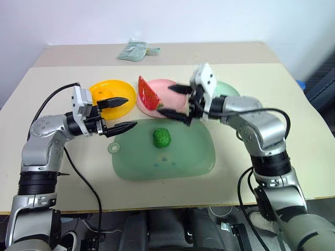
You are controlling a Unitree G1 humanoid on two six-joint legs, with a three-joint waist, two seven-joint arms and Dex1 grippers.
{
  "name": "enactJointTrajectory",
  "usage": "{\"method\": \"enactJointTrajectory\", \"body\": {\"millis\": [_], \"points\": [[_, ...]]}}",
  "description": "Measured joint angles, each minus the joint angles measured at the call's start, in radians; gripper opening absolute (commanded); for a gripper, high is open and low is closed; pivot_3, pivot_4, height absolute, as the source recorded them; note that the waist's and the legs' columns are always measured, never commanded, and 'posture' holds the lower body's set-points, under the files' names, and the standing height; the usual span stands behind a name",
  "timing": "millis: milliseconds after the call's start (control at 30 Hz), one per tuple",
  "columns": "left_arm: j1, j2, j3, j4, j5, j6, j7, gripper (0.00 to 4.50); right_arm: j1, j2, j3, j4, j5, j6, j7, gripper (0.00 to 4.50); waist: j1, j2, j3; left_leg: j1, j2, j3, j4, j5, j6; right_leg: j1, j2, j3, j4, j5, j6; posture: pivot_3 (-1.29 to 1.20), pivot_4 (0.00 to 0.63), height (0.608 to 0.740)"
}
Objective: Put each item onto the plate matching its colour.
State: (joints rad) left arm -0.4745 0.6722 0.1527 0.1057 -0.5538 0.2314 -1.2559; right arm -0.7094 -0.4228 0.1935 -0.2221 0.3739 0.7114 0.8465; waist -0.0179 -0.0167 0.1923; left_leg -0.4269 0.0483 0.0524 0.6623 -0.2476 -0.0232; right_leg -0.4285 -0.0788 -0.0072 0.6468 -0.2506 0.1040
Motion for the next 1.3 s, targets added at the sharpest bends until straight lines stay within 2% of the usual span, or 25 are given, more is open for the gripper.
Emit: {"method": "enactJointTrajectory", "body": {"millis": [100, 300, 533, 633, 667, 700, 733, 867, 1000, 1100, 1300], "points": [[0.037, 0.028, -0.002, -0.014, -0.004, 0.022, -0.038, 4.50, 0.031, 0.006, 0.089, -0.004, -0.048, -0.004, -0.014, 4.47, -0.003, 0.000, 0.000, 0.000, 0.000, 0.000, 0.000, 0.000, 0.000, 0.000, 0.000, 0.000, 0.000, 0.000, 0.000, 0.00, 0.150, 0.740], [0.064, 0.057, -0.003, -0.023, 0.007, 0.004, -0.073, 4.50, 0.026, 0.059, 0.142, 0.052, -0.090, -0.017, -0.049, 4.47, 0.006, -0.001, 0.000, 0.000, 0.000, 0.000, 0.001, 0.000, 0.000, 0.000, 0.000, 0.000, 0.000, 0.000, 0.000, 0.00, 0.150, 0.740], [0.080, 0.059, -0.003, -0.031, 0.022, -0.024, -0.064, 4.50, 0.033, 0.035, 0.249, 0.193, -0.226, -0.093, -0.049, 4.47, 0.004, -0.001, 0.000, 0.000, 0.000, 0.000, 0.001, 0.000, 0.000, 0.000, 0.000, 0.000, 0.000, 0.000, 0.000, 0.00, 0.150, 0.740], [0.081, 0.054, -0.003, -0.031, 0.022, -0.027, -0.055, 4.50, 0.035, 0.031, 0.248, 0.225, -0.238, -0.096, -0.043, 3.63, 0.004, -0.001, 0.000, 0.000, 0.000, 0.000, 0.001, 0.000, 0.000, 0.000, 0.000, 0.000, 0.000, 0.000, 0.000, 0.00, 0.150, 0.740], [0.081, 0.053, -0.003, -0.031, 0.022, -0.029, -0.053, 4.50, 0.036, 0.035, 0.246, 0.226, -0.237, -0.094, -0.044, 3.12, 0.004, -0.001, 0.000, 0.000, 0.000, 0.000, 0.001, 0.000, 0.000, 0.000, 0.000, 0.000, 0.000, 0.000, 0.000, 0.00, 0.150, 0.740], [0.081, 0.052, -0.003, -0.031, 0.022, -0.031, -0.051, 4.50, 0.037, 0.045, 0.236, 0.226, -0.232, -0.086, -0.046, 2.80, 0.004, -0.001, 0.000, 0.000, 0.000, 0.000, 0.001, 0.000, 0.000, 0.000, 0.000, 0.000, 0.000, 0.000, 0.000, 0.00, 0.150, 0.740], [0.081, 0.051, -0.003, -0.030, 0.023, -0.038, -0.051, 4.50, 0.037, 0.058, 0.219, 0.225, -0.222, -0.075, -0.048, 2.68, 0.004, -0.001, 0.000, 0.000, 0.000, 0.000, 0.001, 0.000, 0.000, 0.000, 0.000, 0.000, 0.000, 0.000, 0.000, 0.00, 0.150, 0.740], [0.081, 0.049, -0.004, -0.019, 0.023, -0.055, -0.053, 4.50, 0.035, 0.075, 0.160, 0.222, -0.183, -0.036, -0.052, 2.68, 0.006, -0.001, 0.000, 0.000, 0.000, 0.000, 0.001, 0.000, 0.000, 0.000, 0.000, 0.000, 0.000, 0.000, 0.000, 0.00, 0.150, 0.740], [0.072, 0.033, -0.006, 0.003, 0.027, -0.069, -0.051, 4.50, 0.008, 0.092, 0.028, 0.241, -0.130, -0.033, -0.093, 2.68, 0.007, -0.001, 0.000, 0.000, 0.000, 0.000, 0.001, 0.000, 0.000, 0.000, 0.000, 0.000, 0.000, 0.000, 0.000, 0.00, 0.150, 0.740], [0.053, 0.015, -0.013, 0.032, 0.044, -0.092, -0.047, 4.50, -0.055, 0.086, -0.108, 0.308, -0.110, -0.055, -0.151, 2.68, 0.007, -0.001, 0.000, 0.000, 0.000, 0.000, 0.001, 0.000, 0.000, 0.000, 0.000, 0.000, 0.000, 0.000, 0.000, 0.00, 0.150, 0.740], [0.001, -0.022, -0.022, 0.077, 0.068, -0.117, -0.019, 4.50, -0.123, 0.084, -0.254, 0.499, -0.137, -0.168, -0.328, 2.68, 0.002, 0.000, 0.000, 0.000, 0.000, 0.000, 0.000, 0.000, 0.000, 0.000, 0.000, 0.000, 0.000, 0.000, 0.000, 0.00, 0.150, 0.740]]}}
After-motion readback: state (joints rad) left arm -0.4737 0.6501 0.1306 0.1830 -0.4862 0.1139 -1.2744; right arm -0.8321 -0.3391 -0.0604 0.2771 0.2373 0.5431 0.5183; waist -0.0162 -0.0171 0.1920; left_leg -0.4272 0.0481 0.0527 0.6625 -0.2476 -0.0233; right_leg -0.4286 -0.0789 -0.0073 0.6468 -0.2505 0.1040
